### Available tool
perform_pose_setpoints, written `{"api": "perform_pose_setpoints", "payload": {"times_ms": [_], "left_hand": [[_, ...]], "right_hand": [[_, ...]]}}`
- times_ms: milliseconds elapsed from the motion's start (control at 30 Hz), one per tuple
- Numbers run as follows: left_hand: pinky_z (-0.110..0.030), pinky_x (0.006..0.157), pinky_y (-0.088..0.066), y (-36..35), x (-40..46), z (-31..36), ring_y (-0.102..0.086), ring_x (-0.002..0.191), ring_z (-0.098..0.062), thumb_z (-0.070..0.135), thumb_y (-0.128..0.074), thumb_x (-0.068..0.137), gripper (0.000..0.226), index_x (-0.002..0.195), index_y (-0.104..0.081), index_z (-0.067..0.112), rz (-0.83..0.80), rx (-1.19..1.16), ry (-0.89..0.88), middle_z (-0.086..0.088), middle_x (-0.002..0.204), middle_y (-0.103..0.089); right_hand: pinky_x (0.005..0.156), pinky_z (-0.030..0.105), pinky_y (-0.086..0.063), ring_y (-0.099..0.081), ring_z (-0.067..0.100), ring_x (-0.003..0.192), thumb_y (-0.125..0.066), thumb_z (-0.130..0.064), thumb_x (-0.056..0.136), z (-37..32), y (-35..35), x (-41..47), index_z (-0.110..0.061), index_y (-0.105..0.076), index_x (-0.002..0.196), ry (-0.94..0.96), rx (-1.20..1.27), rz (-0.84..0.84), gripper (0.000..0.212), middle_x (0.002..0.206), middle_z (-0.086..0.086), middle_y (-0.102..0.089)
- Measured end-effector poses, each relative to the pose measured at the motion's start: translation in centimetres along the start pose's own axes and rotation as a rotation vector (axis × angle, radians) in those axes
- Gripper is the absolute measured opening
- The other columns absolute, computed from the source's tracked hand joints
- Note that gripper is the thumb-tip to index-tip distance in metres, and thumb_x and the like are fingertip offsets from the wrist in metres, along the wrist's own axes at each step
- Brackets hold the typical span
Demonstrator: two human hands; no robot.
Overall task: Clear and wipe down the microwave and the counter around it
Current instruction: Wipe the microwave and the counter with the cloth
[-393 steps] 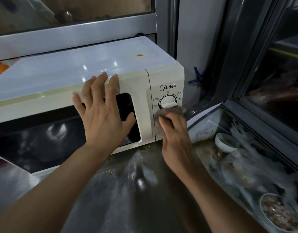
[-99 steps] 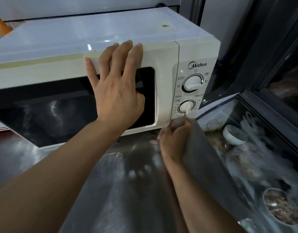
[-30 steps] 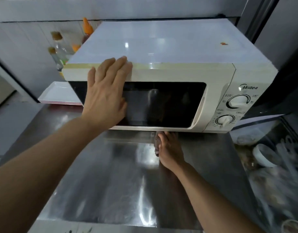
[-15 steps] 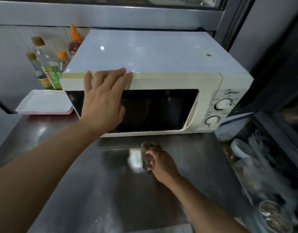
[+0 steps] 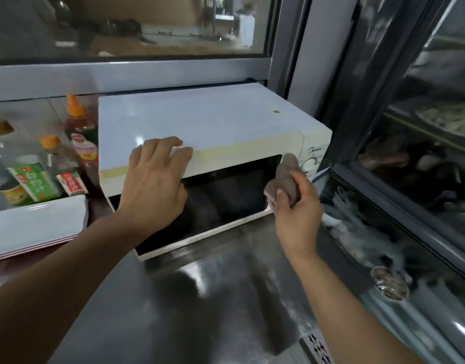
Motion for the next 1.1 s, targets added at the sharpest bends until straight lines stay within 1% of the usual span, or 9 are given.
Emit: {"api": "perform_pose_setpoints", "payload": {"times_ms": [167,267,367,467,600,700,833,967,1100], "left_hand": [[-0.045,0.084,-0.039,-0.1,0.3,-0.3,-0.051,0.092,-0.038,0.002,-0.068,0.064,0.050,0.113,-0.062,0.006,0.012,-0.007,-0.005,-0.014,0.104,-0.059],[-0.044,0.079,-0.041,0.0,0.3,-0.6,-0.052,0.085,-0.037,0.001,-0.064,0.065,0.045,0.110,-0.064,0.006,0.049,-0.028,0.005,-0.013,0.097,-0.059],[-0.043,0.073,-0.042,0.1,0.3,-0.7,-0.051,0.081,-0.036,0.005,-0.058,0.064,0.045,0.109,-0.064,0.005,0.068,-0.051,0.004,-0.013,0.095,-0.059],[-0.042,0.069,-0.044,0.1,0.3,-0.7,-0.050,0.081,-0.035,0.006,-0.056,0.068,0.044,0.111,-0.064,0.004,0.067,-0.082,0.002,-0.014,0.096,-0.060],[-0.038,0.069,-0.043,0.1,0.3,-1.1,-0.050,0.084,-0.032,0.009,-0.054,0.072,0.044,0.114,-0.064,0.006,0.075,-0.103,-0.017,-0.013,0.097,-0.060],[-0.032,0.068,-0.038,-0.1,0.6,-1.3,-0.050,0.085,-0.030,0.012,-0.054,0.073,0.043,0.114,-0.066,0.006,0.083,-0.113,0.007,-0.012,0.095,-0.060],[-0.030,0.060,-0.036,0.1,1.1,-1.0,-0.051,0.079,-0.031,0.013,-0.055,0.071,0.038,0.105,-0.068,0.004,0.100,-0.090,-0.034,-0.013,0.087,-0.059],[-0.028,0.059,-0.033,0.1,1.1,-0.9,-0.050,0.077,-0.031,0.013,-0.056,0.072,0.034,0.102,-0.069,0.004,0.127,-0.104,-0.056,-0.012,0.084,-0.059],[-0.026,0.056,-0.028,0.2,0.8,-0.9,-0.050,0.075,-0.031,0.010,-0.059,0.072,0.030,0.100,-0.070,0.005,0.192,-0.085,-0.062,-0.012,0.083,-0.059]], "right_hand": [[0.107,0.028,-0.031,-0.037,0.028,0.129,-0.061,0.007,0.077,-2.1,-3.7,3.3,-0.003,-0.052,0.126,0.207,-0.224,-0.067,0.051,0.138,0.014,-0.039],[0.096,0.040,-0.043,-0.036,0.034,0.122,-0.060,0.013,0.070,-0.2,-4.8,3.3,-0.008,-0.053,0.118,0.238,-0.353,-0.057,0.053,0.133,0.014,-0.039],[0.090,0.043,-0.045,-0.038,0.035,0.113,-0.060,0.013,0.069,1.9,-4.9,3.1,-0.004,-0.059,0.109,0.234,-0.389,-0.029,0.043,0.126,0.019,-0.043],[0.090,0.040,-0.043,-0.042,0.037,0.106,-0.062,0.014,0.066,1.8,-4.8,3.4,0.002,-0.061,0.106,0.245,-0.355,0.029,0.042,0.116,0.024,-0.046],[0.101,0.015,-0.026,-0.039,0.034,0.117,-0.056,0.010,0.078,0.4,-5.0,2.7,0.004,-0.055,0.122,0.145,-0.207,0.136,0.044,0.125,0.024,-0.040],[0.101,0.001,-0.016,-0.036,0.028,0.123,-0.056,0.007,0.083,-0.2,-6.3,1.4,0.003,-0.048,0.131,0.017,-0.056,0.154,0.049,0.130,0.020,-0.034],[0.104,0.003,-0.015,-0.034,0.023,0.129,-0.057,0.003,0.085,-0.9,-7.9,-0.8,-0.002,-0.041,0.135,0.084,-0.038,0.029,0.053,0.137,0.015,-0.030],[0.111,0.019,-0.016,-0.027,0.027,0.137,-0.055,0.007,0.083,0.2,-7.6,0.3,-0.001,-0.038,0.138,0.093,-0.145,0.070,0.057,0.145,0.017,-0.026],[0.110,0.008,-0.004,-0.017,0.026,0.143,-0.050,0.009,0.085,0.8,-8.5,0.2,-0.002,-0.029,0.144,0.117,-0.156,0.119,0.065,0.154,0.017,-0.015]]}}
Point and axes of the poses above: each hand's wrist, its own x-axis towards the middle knuckle, its own y-axis out of the back of the hand, z = x × y, the point moved 8 cm from there along x, towards the middle knuckle
